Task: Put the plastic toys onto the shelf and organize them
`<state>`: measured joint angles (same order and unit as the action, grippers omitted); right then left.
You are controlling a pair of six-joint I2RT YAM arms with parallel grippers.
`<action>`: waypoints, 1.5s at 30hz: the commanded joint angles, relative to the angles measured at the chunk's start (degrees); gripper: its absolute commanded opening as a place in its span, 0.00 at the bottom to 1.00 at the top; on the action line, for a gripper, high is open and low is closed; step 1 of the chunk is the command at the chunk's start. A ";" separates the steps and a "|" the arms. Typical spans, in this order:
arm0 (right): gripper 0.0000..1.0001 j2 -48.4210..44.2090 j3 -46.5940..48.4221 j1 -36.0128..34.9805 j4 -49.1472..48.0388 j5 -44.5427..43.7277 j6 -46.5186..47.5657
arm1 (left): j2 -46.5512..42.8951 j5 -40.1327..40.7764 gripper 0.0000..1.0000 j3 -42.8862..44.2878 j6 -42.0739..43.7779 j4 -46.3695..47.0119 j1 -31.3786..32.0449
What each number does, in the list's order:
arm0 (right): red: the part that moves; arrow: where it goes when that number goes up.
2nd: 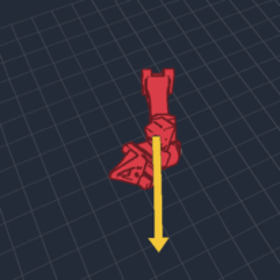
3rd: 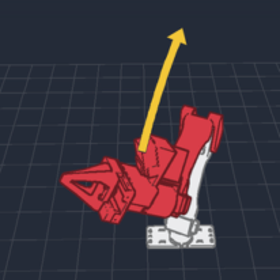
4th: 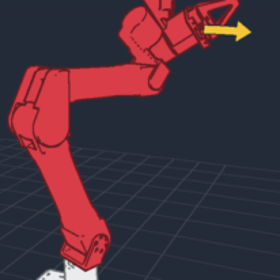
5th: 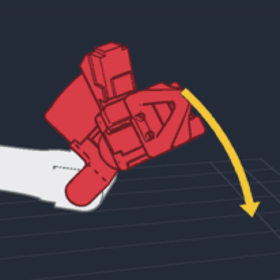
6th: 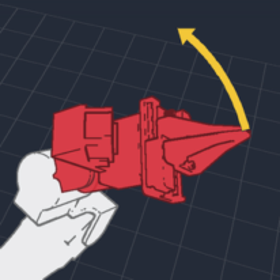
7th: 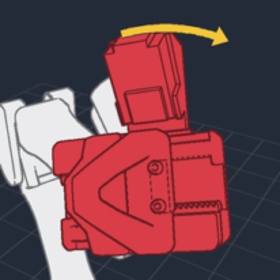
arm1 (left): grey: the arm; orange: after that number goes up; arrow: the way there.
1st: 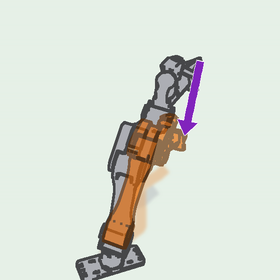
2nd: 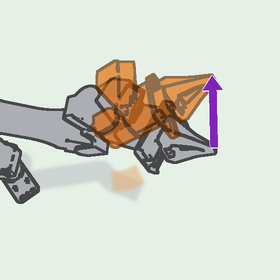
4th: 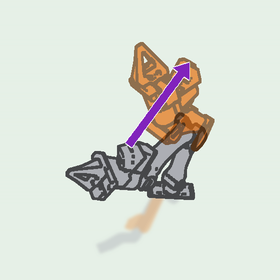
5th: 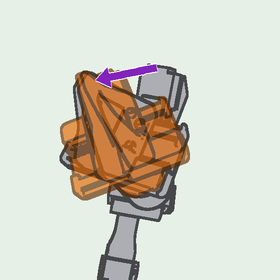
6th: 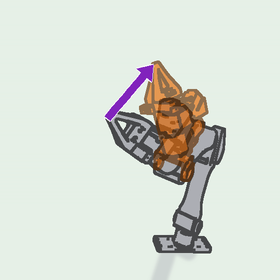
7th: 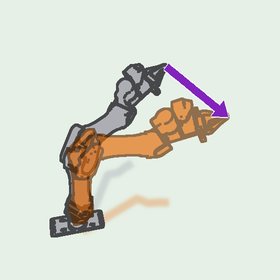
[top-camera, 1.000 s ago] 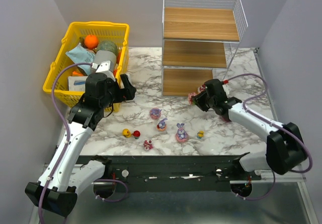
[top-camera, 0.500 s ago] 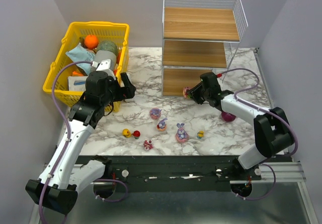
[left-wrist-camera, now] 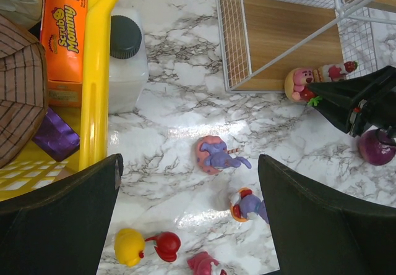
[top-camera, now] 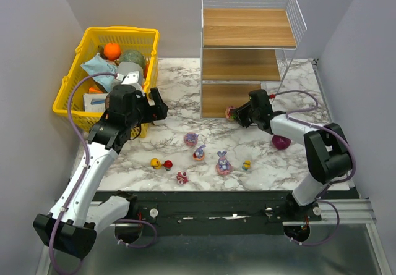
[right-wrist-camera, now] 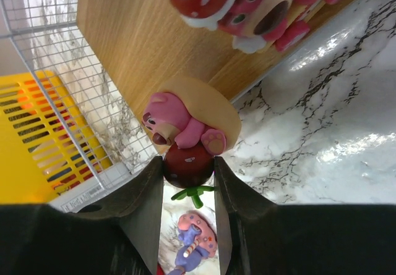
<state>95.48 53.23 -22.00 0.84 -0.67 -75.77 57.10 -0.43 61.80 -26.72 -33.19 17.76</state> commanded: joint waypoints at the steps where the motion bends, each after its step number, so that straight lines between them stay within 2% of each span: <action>1: 0.11 1.90 -0.24 0.82 -3.21 2.25 -1.40 | 0.64 1.57 0.99 2.53 1.41 -0.91 0.00; 4: 0.12 1.73 -1.54 0.82 -4.18 1.20 -2.63 | 0.91 1.66 0.99 2.45 1.41 -0.82 0.00; 8: 0.15 0.76 -5.41 0.82 -10.14 -1.79 -5.62 | 1.26 1.57 0.99 2.54 1.41 -0.82 0.00; 19: 0.24 2.25 -5.16 0.73 -10.25 -4.25 -8.43 | 1.17 1.57 0.99 2.45 1.58 -0.91 0.00; 27: 0.45 2.78 -3.49 0.82 -8.58 -6.36 -9.22 | 1.08 1.39 0.99 2.01 1.41 -1.17 0.00; 45: 0.50 5.24 -0.59 0.82 -8.31 -7.86 -11.41 | 0.82 1.04 0.99 1.57 1.41 -1.26 0.00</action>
<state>98.83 50.83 -21.63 -7.46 -5.82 -85.82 58.37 -0.40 62.96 -25.98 -33.34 17.76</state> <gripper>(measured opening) 0.503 0.989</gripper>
